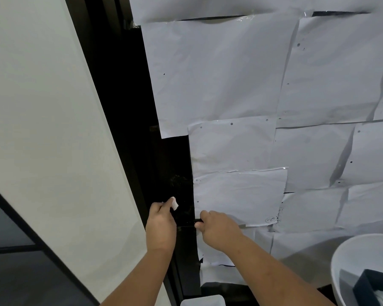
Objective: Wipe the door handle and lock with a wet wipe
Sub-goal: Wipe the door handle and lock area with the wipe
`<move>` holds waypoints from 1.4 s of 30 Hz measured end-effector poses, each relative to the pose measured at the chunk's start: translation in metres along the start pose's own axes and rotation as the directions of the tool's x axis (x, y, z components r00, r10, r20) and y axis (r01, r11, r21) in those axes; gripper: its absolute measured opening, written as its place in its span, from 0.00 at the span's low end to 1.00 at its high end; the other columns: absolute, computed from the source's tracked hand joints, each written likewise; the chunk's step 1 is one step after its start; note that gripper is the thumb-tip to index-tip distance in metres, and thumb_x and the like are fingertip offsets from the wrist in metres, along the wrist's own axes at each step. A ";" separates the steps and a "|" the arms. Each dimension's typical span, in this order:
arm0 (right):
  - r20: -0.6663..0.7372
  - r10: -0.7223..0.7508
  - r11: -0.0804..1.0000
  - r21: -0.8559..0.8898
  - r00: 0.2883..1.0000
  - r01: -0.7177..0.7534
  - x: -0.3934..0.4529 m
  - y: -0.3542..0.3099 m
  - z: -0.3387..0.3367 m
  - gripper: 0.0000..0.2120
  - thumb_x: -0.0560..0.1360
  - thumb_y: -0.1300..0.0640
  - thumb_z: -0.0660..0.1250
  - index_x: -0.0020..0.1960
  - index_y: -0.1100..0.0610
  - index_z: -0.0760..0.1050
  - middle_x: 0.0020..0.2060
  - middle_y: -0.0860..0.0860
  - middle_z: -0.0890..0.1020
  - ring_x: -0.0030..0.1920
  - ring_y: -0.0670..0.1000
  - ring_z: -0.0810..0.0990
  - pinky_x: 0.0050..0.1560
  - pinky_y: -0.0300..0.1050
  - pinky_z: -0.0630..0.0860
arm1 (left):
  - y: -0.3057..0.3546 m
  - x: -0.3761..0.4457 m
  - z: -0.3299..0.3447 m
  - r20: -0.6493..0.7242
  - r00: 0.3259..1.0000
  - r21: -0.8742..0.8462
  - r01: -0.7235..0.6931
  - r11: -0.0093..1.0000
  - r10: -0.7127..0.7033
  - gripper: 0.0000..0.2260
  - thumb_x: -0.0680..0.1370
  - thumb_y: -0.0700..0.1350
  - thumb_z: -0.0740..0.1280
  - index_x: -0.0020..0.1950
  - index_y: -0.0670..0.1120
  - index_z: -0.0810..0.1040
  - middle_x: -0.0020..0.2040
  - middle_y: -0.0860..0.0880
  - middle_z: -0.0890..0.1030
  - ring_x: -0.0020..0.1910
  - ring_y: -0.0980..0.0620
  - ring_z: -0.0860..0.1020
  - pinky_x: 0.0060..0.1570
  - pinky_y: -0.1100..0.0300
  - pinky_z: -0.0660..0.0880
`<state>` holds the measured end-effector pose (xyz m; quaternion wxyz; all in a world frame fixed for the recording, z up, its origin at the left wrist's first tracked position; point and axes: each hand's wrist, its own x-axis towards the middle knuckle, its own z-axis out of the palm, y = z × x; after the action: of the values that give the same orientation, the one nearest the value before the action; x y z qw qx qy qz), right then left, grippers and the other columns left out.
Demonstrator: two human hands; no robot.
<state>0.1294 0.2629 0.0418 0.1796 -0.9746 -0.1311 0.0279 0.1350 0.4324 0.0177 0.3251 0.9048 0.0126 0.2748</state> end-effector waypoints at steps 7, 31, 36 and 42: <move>0.001 -0.003 1.000 0.008 1.000 0.003 0.001 0.001 0.000 0.13 0.80 0.45 0.54 0.49 0.55 0.67 0.41 0.52 0.72 0.43 0.54 0.72 0.40 0.47 0.67 | 0.029 -0.006 0.005 -0.031 0.882 -0.341 0.432 0.835 -0.469 0.14 0.80 0.37 0.63 0.65 0.41 0.77 0.53 0.46 0.80 0.46 0.49 0.79 0.48 0.60 0.75; 0.016 0.002 1.000 0.003 1.000 -0.002 0.001 0.002 -0.001 0.14 0.80 0.45 0.54 0.49 0.55 0.67 0.41 0.51 0.70 0.42 0.54 0.68 0.40 0.47 0.65 | 0.001 0.020 0.012 0.637 0.404 -0.683 0.691 -0.238 -0.656 0.09 0.79 0.37 0.65 0.57 0.33 0.76 0.47 0.37 0.81 0.40 0.44 0.82 0.41 0.53 0.83; 0.019 0.015 1.000 0.008 1.000 -0.016 0.001 0.001 0.000 0.13 0.80 0.44 0.53 0.48 0.54 0.65 0.41 0.51 0.70 0.43 0.54 0.70 0.40 0.48 0.66 | 0.010 0.002 0.007 0.337 0.548 -0.778 0.620 0.102 -0.766 0.05 0.76 0.37 0.70 0.51 0.42 0.82 0.48 0.43 0.84 0.48 0.46 0.83 0.55 0.53 0.79; 0.031 0.025 1.000 0.007 0.999 -0.025 0.002 0.000 0.000 0.14 0.80 0.44 0.53 0.51 0.55 0.67 0.44 0.53 0.73 0.48 0.56 0.74 0.41 0.48 0.67 | 0.021 -0.003 0.000 0.155 0.654 -0.727 0.583 0.363 -0.740 0.05 0.77 0.40 0.69 0.50 0.46 0.83 0.47 0.49 0.84 0.49 0.50 0.82 0.54 0.55 0.78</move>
<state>0.1310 0.2631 0.0416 0.1808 -0.9749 -0.1214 0.0456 0.1297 0.4150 0.0287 0.7332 0.5805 0.2994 0.1891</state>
